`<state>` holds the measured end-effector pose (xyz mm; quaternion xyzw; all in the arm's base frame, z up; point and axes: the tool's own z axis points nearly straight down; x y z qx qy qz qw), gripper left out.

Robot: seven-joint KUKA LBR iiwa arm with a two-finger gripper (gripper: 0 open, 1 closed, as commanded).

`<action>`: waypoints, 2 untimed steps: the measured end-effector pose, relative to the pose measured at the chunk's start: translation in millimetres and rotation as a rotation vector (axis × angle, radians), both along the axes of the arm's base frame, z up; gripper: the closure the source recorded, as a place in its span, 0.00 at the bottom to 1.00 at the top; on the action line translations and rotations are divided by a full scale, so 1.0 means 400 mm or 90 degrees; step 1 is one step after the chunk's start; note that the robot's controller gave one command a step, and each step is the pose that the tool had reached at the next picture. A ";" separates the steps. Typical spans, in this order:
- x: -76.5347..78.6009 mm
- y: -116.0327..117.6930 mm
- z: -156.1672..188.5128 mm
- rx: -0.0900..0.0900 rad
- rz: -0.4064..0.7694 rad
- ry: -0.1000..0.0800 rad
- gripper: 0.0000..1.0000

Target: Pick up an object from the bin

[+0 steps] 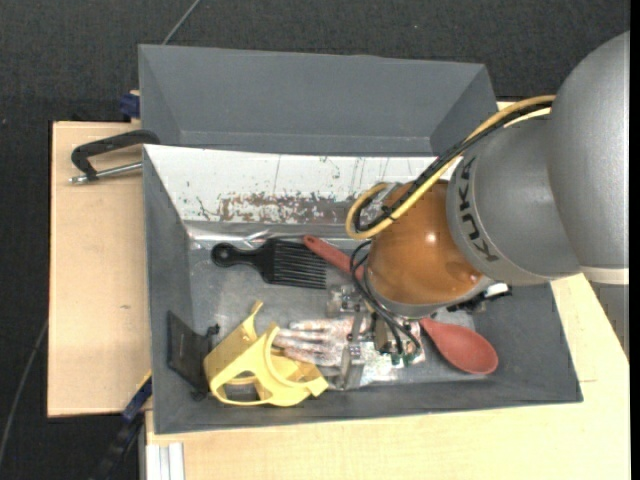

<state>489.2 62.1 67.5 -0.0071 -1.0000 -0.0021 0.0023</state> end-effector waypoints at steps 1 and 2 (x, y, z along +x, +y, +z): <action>0.009 -0.138 0.007 0.000 -0.041 -0.003 1.00; 0.009 -0.138 0.007 0.000 -0.041 -0.003 1.00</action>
Offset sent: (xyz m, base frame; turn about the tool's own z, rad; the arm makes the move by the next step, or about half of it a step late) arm 0.0000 0.0000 0.0000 0.0000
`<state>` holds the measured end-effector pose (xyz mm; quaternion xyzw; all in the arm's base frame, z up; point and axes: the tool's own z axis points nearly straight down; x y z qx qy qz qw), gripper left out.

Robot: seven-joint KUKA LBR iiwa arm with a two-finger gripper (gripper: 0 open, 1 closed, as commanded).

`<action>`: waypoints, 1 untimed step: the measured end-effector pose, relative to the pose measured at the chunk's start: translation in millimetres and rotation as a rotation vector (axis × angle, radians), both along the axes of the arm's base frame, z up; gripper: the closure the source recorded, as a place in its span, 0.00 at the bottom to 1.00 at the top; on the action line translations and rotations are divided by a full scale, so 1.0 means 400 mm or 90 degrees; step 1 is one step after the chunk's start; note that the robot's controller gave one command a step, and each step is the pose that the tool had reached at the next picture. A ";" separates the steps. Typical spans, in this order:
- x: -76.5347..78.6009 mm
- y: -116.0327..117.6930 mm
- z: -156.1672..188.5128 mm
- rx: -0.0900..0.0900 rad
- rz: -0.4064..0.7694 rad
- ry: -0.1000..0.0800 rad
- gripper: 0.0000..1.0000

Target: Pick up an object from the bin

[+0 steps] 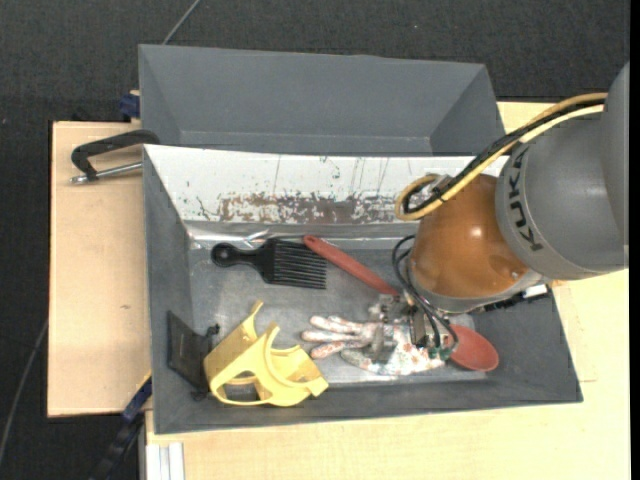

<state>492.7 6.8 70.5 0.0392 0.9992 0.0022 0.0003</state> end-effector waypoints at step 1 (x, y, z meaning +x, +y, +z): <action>-0.005 0.000 0.029 0.000 0.000 0.004 1.00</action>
Offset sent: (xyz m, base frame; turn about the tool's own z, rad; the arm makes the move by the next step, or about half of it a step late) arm 0.0000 0.0000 0.1091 0.0000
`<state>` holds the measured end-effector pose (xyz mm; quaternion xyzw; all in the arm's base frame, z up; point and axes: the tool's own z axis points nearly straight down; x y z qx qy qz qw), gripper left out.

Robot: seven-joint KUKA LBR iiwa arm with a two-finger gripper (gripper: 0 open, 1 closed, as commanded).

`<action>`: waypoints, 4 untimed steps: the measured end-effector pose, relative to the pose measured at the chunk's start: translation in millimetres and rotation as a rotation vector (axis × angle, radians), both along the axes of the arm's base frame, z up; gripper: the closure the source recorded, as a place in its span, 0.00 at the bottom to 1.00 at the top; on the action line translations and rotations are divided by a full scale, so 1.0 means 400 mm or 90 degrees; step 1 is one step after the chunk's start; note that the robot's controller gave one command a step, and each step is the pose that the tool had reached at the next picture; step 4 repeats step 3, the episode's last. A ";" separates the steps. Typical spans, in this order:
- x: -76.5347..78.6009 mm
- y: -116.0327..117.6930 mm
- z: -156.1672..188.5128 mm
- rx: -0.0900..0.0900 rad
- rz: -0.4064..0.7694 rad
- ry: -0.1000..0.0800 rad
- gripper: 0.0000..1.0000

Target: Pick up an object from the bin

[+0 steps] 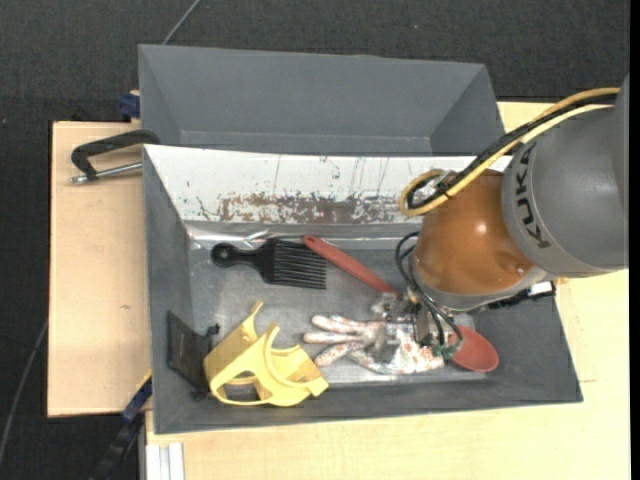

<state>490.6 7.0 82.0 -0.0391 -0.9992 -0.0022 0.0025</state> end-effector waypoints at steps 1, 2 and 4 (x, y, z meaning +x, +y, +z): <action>0.000 0.000 0.056 0.000 0.000 0.000 1.00; 0.003 0.000 0.113 0.000 0.000 -0.003 1.00; 0.007 0.001 0.153 0.000 0.000 -0.007 1.00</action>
Offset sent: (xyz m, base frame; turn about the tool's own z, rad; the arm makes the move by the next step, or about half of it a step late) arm 0.0000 0.0001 0.0375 0.0000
